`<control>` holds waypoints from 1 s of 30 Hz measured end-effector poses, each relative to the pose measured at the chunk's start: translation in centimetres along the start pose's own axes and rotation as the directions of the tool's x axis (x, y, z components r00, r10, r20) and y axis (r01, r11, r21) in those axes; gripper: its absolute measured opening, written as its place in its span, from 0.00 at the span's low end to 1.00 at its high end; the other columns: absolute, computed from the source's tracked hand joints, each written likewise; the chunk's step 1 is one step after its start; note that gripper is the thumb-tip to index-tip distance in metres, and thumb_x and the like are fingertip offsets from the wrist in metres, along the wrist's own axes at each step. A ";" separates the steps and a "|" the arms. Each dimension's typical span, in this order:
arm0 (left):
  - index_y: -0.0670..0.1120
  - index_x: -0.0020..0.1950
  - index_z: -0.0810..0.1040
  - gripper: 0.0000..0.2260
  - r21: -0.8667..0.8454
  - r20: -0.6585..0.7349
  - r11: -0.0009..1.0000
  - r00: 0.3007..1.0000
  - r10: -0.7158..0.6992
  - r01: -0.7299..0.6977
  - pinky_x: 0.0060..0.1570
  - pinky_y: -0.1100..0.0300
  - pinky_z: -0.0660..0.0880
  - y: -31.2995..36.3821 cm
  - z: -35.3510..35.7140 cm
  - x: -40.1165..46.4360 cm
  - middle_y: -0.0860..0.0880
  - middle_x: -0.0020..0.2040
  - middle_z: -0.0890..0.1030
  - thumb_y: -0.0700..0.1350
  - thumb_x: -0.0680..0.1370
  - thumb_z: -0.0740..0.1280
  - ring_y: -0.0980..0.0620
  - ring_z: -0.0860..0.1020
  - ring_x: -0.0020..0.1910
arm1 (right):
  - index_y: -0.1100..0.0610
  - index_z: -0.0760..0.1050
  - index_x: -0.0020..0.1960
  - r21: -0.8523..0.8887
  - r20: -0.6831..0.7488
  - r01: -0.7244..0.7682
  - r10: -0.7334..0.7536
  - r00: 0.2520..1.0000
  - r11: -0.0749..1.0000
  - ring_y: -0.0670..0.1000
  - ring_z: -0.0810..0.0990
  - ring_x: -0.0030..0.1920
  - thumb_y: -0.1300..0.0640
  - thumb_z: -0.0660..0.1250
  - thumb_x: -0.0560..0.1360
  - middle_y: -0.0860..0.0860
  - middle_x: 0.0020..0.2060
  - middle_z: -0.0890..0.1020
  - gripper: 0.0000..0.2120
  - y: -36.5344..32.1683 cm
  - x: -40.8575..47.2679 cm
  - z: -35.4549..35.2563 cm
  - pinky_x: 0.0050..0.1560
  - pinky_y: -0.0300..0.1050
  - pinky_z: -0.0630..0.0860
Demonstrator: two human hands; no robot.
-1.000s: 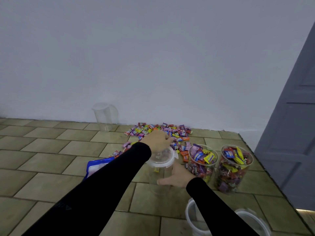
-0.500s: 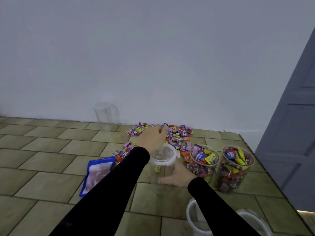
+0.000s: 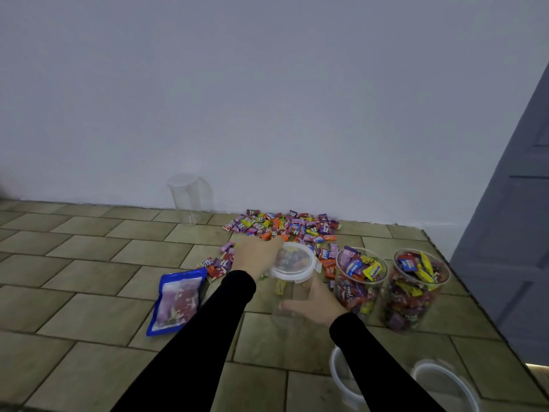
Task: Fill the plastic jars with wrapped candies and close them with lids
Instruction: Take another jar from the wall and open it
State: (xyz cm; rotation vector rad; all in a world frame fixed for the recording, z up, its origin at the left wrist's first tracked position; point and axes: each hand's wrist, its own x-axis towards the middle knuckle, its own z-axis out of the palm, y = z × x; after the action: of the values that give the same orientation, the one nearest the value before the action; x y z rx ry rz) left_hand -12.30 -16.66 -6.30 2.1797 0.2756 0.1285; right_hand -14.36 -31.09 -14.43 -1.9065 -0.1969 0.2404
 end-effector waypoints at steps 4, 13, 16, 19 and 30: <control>0.48 0.28 0.62 0.21 -0.010 -0.005 0.996 0.996 0.087 -0.087 0.31 0.59 0.60 0.1 -0.7 0.3 0.52 0.25 0.61 0.56 0.75 0.66 0.51 0.63 0.27 | 0.55 0.60 0.72 -0.009 -0.024 -0.004 0.004 1.000 1.000 0.43 0.68 0.62 0.57 0.77 0.67 0.47 0.65 0.71 0.39 -0.2 -0.2 0.1 0.57 0.35 0.65; 0.46 0.28 0.62 0.24 -0.004 0.066 0.932 0.929 0.363 -0.364 0.23 0.70 0.62 0.7 -1.8 -1.0 0.54 0.22 0.62 0.57 0.75 0.69 0.58 0.61 0.19 | 0.53 0.72 0.64 -0.046 -0.003 0.041 -0.041 0.999 0.998 0.43 0.73 0.58 0.58 0.76 0.69 0.46 0.58 0.77 0.25 -0.4 -0.5 0.1 0.56 0.33 0.67; 0.45 0.31 0.70 0.19 -0.197 0.099 0.924 0.930 0.353 -0.329 0.24 0.71 0.62 0.2 -1.8 -1.3 0.55 0.21 0.69 0.54 0.72 0.73 0.59 0.64 0.21 | 0.56 0.73 0.64 -0.055 -0.018 0.062 -0.064 0.998 0.997 0.46 0.76 0.58 0.59 0.77 0.68 0.49 0.58 0.79 0.26 -0.4 -0.5 0.1 0.57 0.34 0.73; 0.45 0.51 0.81 0.17 -0.374 0.231 0.893 0.908 0.349 -0.249 0.31 0.62 0.67 0.4 -3.4 -1.7 0.51 0.30 0.80 0.53 0.67 0.77 0.53 0.71 0.29 | 0.58 0.66 0.67 -0.039 -0.055 0.080 -0.082 0.995 0.996 0.43 0.71 0.59 0.61 0.78 0.67 0.46 0.60 0.74 0.33 -0.5 -0.8 -0.1 0.59 0.31 0.68; 0.58 0.36 0.83 0.13 0.158 0.608 0.899 0.758 0.238 -0.409 0.36 0.68 0.67 -1.2 -8.7 -3.3 0.53 0.35 0.80 0.38 0.67 0.77 0.60 0.73 0.35 | 0.52 0.61 0.62 -0.097 -0.073 0.028 -0.035 0.997 0.995 0.49 0.69 0.61 0.56 0.79 0.65 0.46 0.56 0.68 0.33 -0.1 -0.7 -0.6 0.59 0.44 0.69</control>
State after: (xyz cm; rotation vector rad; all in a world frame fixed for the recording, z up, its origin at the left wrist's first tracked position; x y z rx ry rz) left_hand -17.37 -9.91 -2.14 2.4131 -0.4725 -0.4057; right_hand -14.89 -31.76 -14.10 -2.0021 -0.1910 0.1409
